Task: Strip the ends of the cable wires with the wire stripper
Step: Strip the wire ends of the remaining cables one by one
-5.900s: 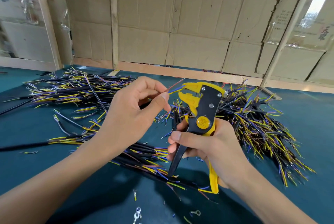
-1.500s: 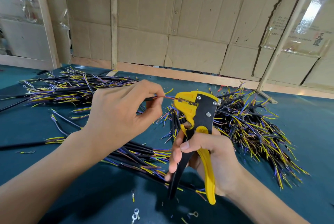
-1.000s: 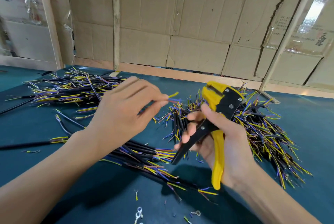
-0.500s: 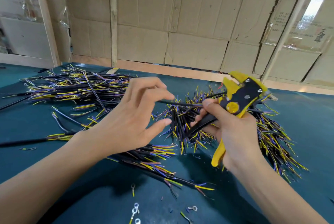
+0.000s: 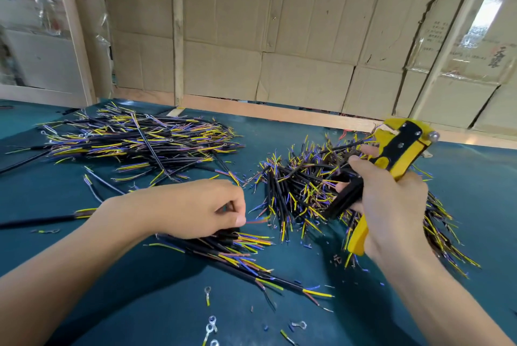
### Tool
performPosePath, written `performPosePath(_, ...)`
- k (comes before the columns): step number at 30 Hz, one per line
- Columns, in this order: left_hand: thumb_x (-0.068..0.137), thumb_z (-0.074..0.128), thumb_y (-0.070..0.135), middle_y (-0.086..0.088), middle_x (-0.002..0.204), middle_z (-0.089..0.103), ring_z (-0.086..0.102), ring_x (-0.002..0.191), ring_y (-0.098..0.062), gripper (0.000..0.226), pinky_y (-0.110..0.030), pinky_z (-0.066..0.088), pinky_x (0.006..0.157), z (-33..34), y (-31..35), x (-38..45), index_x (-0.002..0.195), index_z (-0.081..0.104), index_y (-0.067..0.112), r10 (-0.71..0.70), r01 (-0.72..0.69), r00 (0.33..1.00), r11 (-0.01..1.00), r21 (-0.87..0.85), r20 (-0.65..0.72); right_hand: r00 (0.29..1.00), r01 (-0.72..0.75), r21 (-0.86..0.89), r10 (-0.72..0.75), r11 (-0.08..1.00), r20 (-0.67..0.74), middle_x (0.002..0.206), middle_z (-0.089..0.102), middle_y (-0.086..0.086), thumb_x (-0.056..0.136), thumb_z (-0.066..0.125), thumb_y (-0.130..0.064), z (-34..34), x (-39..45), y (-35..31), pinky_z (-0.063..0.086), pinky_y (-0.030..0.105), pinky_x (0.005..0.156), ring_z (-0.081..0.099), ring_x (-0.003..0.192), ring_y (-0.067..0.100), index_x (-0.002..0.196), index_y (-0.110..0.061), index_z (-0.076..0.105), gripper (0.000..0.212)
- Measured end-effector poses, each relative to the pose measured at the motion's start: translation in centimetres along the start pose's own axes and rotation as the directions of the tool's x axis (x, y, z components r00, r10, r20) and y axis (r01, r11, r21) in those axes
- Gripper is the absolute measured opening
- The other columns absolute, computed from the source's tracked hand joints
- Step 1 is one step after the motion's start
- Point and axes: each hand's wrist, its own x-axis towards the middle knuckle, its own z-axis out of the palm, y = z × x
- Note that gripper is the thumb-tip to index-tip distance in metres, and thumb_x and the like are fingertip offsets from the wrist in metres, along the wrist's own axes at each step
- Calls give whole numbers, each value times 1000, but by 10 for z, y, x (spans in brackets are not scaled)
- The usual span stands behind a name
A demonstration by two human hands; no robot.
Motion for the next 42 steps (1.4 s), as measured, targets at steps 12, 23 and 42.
performPosePath(12,100,52,25,14,84,64,60,84,-7,15,-15,44,74,-2,26,0,104,64,18,272,-361,729,933,-15,-629,850,-27,160,-61,987,522,82,70,20,77,84,-9,12,-36,-9,57,66,68,64,59,31,81,-15,72,14)
performPosePath(23,95,64,40,8,78,75,62,64,-18,14,-32,52,63,1,41,-4,98,72,28,96,-402,785,831,-384,-612,829,-145,218,-2,965,560,81,68,18,73,83,-4,8,-31,-9,58,52,70,63,62,35,86,-10,66,22)
performPosePath(42,94,64,23,-11,81,76,50,37,-18,14,-16,37,42,0,49,-5,85,66,12,25,-388,886,586,-711,-463,805,-195,262,2,945,594,75,64,18,70,75,5,9,-32,-8,57,40,57,63,60,33,83,-12,64,24)
